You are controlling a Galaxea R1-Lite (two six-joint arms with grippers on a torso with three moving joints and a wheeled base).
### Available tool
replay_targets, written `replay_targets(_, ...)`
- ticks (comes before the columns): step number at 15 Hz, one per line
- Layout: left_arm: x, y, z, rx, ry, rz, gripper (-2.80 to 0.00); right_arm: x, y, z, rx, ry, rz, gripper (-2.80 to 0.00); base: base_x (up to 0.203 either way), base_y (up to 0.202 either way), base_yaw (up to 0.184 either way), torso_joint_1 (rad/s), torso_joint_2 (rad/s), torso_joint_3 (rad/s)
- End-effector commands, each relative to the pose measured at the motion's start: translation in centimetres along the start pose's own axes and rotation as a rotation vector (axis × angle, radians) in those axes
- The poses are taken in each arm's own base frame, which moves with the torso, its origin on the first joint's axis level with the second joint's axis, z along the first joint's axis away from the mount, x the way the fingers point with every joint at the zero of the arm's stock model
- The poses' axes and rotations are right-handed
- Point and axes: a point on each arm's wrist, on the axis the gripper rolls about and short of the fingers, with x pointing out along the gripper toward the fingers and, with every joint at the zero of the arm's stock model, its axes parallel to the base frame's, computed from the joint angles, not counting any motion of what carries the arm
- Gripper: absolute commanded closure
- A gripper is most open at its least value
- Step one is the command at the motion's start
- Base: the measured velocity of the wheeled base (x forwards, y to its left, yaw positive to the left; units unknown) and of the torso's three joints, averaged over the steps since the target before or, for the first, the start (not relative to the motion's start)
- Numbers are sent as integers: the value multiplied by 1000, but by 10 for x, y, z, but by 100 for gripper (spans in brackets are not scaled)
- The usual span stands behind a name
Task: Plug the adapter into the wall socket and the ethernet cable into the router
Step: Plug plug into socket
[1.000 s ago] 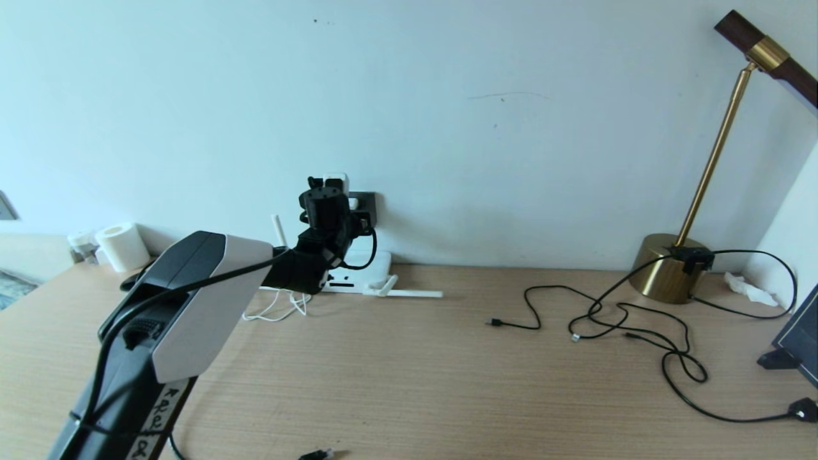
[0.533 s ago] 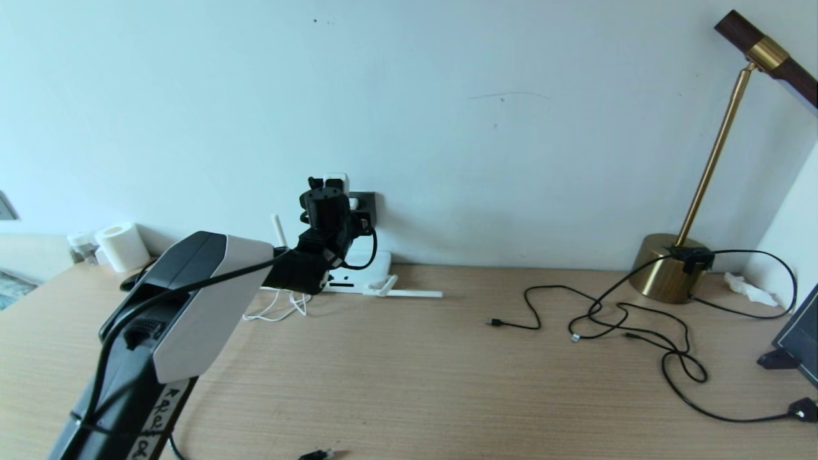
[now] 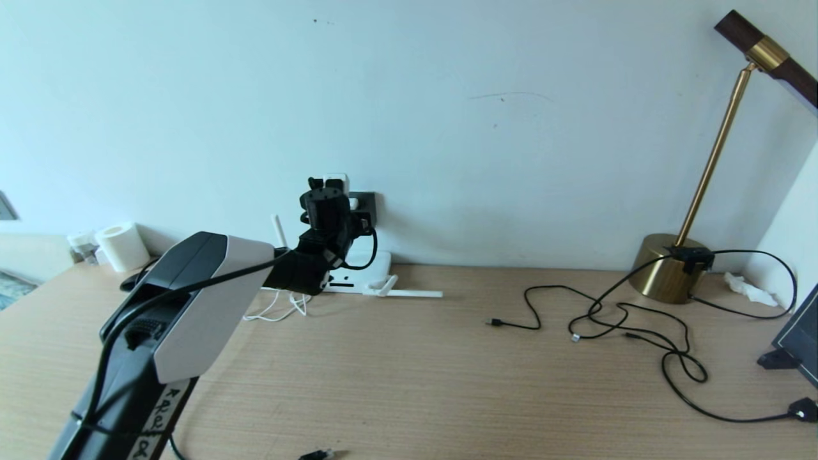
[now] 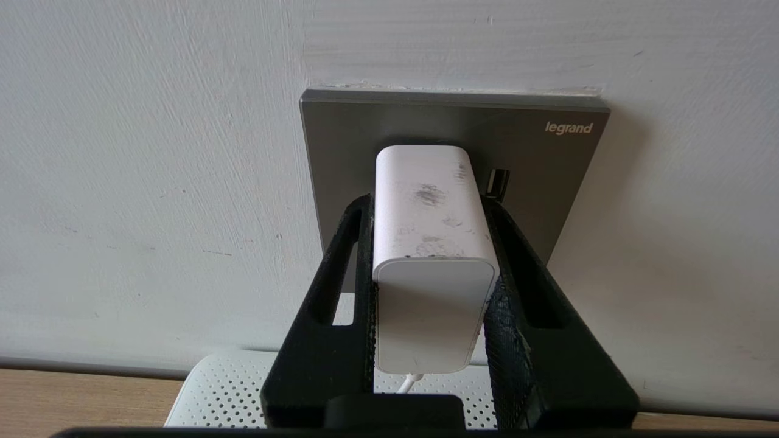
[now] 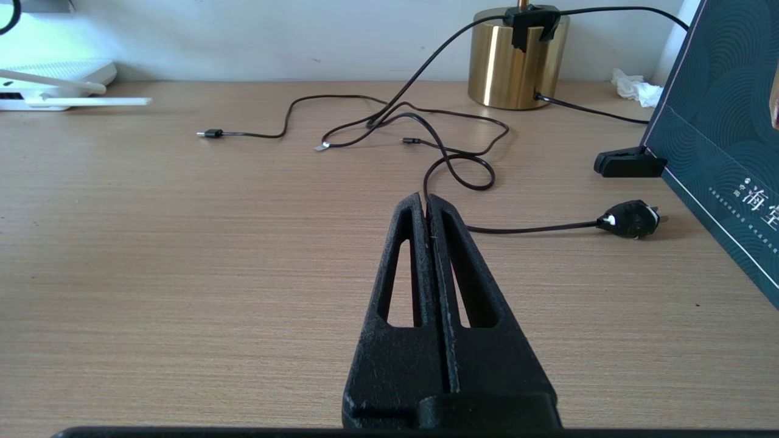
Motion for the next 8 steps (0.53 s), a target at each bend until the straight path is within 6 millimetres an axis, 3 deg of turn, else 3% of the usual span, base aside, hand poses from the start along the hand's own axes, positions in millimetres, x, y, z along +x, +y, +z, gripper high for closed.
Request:
replay_targets(1, 0, 0, 2, -1, -4, 2, 0, 1, 0, -3, 0, 9, 0, 0, 0, 0, 0, 0, 0, 0)
replay_targets(8, -1, 0, 3, 0, -6, 3, 0, 1, 0, -3, 0, 9, 0, 0, 0, 0, 0, 0, 0, 0)
